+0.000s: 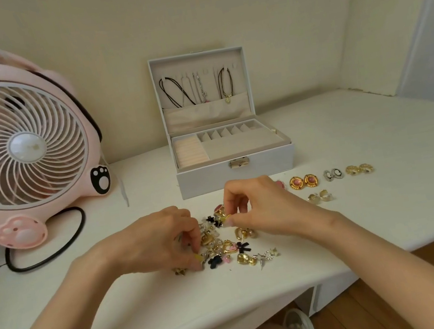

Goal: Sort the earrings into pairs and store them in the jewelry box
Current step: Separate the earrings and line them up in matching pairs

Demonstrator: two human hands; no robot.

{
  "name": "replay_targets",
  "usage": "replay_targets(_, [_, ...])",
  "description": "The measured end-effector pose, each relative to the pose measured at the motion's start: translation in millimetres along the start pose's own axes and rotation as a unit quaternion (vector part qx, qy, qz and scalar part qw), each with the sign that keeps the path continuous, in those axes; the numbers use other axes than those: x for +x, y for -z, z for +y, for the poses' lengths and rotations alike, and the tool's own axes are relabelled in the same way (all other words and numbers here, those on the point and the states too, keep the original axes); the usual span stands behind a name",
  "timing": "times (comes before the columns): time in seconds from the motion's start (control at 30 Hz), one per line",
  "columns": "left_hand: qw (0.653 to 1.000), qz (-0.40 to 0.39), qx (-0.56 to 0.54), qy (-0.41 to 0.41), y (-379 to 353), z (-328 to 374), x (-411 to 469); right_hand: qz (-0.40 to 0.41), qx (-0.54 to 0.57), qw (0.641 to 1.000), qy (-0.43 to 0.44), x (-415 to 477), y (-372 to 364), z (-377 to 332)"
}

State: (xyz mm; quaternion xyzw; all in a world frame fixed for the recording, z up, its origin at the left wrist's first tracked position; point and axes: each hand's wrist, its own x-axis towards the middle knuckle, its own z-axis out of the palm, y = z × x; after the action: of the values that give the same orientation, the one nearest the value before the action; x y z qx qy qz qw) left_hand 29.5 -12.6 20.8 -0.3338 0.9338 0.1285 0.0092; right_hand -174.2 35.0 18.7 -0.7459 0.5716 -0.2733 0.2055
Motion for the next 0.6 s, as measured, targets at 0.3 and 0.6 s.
replay_targets(0.3, [1.000,0.012,0.012,-0.012,1.5,-2.6,-3.3,0.025,0.044,0.999,0.005,-7.7,2.0,2.2])
replay_targets(0.6, [0.989,0.104,-0.103,-0.017,10.7,6.7,3.0,0.080,0.085,0.993,-0.007,-19.2,13.6,10.8])
